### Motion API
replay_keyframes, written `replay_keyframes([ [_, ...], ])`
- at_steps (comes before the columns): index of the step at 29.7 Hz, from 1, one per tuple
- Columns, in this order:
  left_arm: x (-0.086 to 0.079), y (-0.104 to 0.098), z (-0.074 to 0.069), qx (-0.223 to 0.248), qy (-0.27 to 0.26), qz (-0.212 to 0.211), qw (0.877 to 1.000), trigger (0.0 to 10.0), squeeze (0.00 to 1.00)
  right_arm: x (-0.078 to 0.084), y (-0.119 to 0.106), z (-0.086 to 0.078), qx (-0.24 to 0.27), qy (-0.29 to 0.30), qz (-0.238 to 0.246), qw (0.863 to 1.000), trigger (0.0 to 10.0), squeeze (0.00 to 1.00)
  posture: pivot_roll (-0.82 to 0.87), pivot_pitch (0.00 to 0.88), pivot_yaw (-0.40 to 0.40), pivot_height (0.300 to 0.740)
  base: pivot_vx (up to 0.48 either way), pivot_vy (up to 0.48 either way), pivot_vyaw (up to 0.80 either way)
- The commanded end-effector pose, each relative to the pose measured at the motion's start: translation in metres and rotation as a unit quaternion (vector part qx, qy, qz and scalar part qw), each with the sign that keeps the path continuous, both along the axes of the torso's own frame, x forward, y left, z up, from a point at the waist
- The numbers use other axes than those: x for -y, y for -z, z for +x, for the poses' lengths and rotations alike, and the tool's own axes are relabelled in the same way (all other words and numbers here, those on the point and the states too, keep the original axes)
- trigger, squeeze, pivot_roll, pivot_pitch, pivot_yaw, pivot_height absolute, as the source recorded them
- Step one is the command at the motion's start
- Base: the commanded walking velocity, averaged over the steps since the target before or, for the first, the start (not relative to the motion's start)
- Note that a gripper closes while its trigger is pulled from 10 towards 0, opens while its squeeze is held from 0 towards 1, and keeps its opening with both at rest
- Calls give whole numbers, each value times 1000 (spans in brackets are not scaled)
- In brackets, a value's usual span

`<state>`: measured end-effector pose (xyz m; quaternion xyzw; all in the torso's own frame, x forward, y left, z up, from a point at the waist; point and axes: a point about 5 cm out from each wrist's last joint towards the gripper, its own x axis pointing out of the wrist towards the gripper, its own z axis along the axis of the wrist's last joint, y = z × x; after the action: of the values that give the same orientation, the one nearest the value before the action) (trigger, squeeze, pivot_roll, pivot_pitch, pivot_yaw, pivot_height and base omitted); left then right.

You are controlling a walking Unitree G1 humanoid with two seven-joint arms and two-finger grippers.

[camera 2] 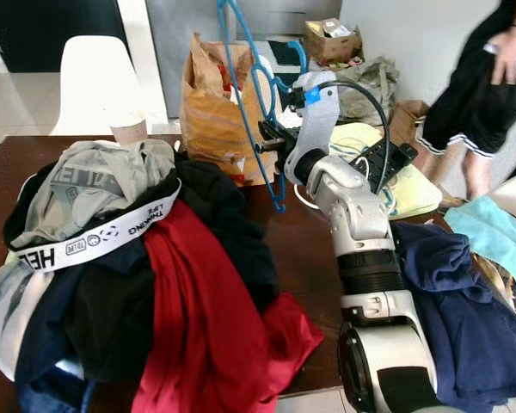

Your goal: Hang hanger

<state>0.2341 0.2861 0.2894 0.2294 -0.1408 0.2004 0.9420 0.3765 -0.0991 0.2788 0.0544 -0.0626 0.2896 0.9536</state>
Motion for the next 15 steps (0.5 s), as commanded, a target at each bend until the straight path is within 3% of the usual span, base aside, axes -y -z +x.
replay_keyframes([
  [1,-1,-2,-2,-11,-9,8,1000,10000,0,0,2,-2,-1,-2,-10,1000,10000,0,79,90,-40,740,0,0,0],
  [9,-7,5,-5,-60,-34,33,997,10000,0,0,7,-4,-7,-10,-26,1000,10000,0,80,92,-37,740,0,0,0],
  [10,-7,13,-5,-84,-33,27,996,10000,0,-1,8,-4,-9,-13,-32,999,10000,0,79,94,-39,740,0,0,0],
  [13,-7,13,-5,-84,-33,27,996,10000,0,-1,8,-4,-9,-13,-32,999,10000,0,79,94,-39,740,0,0,0],
  [15,-5,24,-5,-106,-17,3,994,10000,0,-2,9,-4,-9,-16,-37,999,10000,0,76,95,-40,740,0,0,0],
])
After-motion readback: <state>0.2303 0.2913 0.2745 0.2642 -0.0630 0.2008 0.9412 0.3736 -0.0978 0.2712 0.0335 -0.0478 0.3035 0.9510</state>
